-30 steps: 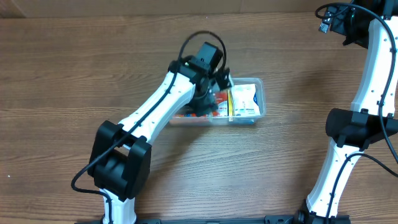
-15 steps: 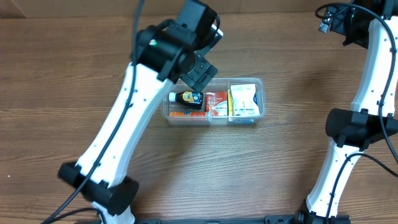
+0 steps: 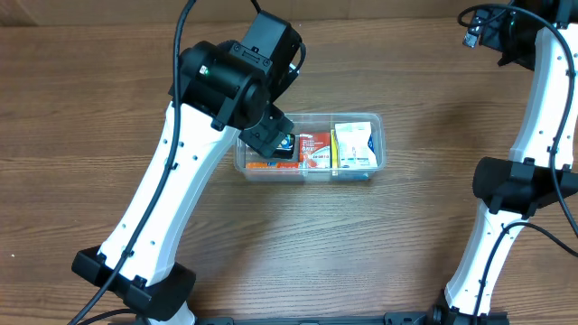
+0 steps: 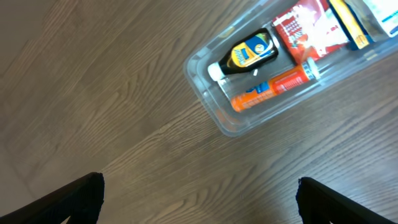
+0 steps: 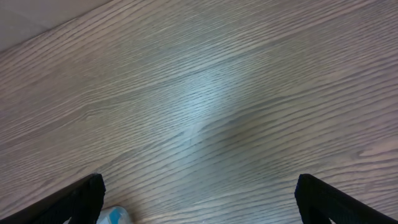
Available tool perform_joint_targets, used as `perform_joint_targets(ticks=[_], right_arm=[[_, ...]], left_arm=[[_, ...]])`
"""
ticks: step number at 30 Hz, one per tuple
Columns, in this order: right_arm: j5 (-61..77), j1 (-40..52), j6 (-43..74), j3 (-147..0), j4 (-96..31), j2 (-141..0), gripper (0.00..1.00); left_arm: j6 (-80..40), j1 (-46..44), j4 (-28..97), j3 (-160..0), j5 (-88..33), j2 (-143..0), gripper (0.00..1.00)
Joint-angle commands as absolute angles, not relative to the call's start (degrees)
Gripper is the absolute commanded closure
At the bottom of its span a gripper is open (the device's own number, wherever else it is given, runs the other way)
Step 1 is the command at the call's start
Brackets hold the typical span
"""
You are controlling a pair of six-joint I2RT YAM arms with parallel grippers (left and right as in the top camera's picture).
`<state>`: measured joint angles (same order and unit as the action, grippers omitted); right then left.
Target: Pack container
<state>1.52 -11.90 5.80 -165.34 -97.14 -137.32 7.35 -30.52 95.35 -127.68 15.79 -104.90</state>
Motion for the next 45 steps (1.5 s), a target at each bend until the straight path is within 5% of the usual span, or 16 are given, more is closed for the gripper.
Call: perform_joint_targets(ticks=[1, 14, 35, 45], right_arm=[[1.5, -11.9, 6.0, -166.9, -97.0, -136.6, 0.0], [1.5, -11.9, 6.0, -166.9, -97.0, -136.6, 0.0], [1.5, -11.9, 6.0, -166.9, -97.0, -136.6, 0.0], [1.5, -11.9, 6.0, -166.9, -97.0, -136.6, 0.0]], left_arm=[[5.8, -27.3, 90.9, -128.4, 16.8, -102.3, 0.0], [6.9, -9.5, 64.0, -112.2, -4.6, -78.5, 0.0], [9.8, -5.6, -2.1, -21.1, -11.9, -23.5, 0.0], [9.8, -2.6, -8.8, -4.7, -15.3, -8.1, 0.0]])
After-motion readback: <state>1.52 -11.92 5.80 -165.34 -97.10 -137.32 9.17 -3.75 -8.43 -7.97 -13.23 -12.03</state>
